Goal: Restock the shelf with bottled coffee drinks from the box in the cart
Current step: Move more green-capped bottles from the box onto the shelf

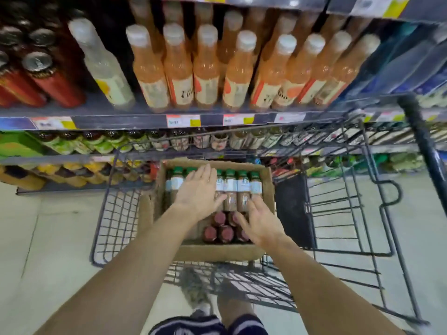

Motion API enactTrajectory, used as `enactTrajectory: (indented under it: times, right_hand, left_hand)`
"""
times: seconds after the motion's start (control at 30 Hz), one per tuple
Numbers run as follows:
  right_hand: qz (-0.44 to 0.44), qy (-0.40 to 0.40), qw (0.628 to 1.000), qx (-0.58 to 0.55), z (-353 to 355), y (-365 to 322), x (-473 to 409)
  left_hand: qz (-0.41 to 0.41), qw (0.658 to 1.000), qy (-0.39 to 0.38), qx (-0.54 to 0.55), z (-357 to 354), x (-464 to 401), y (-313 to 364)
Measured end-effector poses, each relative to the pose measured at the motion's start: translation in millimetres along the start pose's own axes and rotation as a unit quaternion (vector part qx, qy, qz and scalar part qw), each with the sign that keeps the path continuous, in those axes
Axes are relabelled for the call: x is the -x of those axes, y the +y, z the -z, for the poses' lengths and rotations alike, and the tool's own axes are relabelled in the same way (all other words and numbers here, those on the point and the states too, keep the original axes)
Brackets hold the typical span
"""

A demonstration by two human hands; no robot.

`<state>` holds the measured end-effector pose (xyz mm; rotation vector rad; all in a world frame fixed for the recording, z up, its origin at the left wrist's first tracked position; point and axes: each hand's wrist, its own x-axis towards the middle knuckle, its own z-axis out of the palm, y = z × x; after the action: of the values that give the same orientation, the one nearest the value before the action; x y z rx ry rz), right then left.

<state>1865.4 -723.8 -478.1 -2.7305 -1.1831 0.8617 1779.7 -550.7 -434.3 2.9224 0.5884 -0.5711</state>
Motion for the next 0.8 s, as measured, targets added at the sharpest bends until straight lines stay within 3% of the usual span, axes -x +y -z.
enactTrajectory:
  times: [0.4, 0.67, 0.8]
  right_hand:
    - [-0.086, -0.029, 0.992, -0.083, -60, 55, -91]
    - [-0.151, -0.087, 0.978, -0.117, -71, 90, -184]
    - [-0.137, -0.128, 0.977, -0.097, -78, 96, -211]
  left_hand:
    - [0.048, 0.985, -0.139, 0.094, -109, -94, 25]
    - [0.098, 0.981, -0.065, 0.155, -153, -178, 27]
    - [0.125, 0.977, -0.051, 0.163, -171, -196, 26]
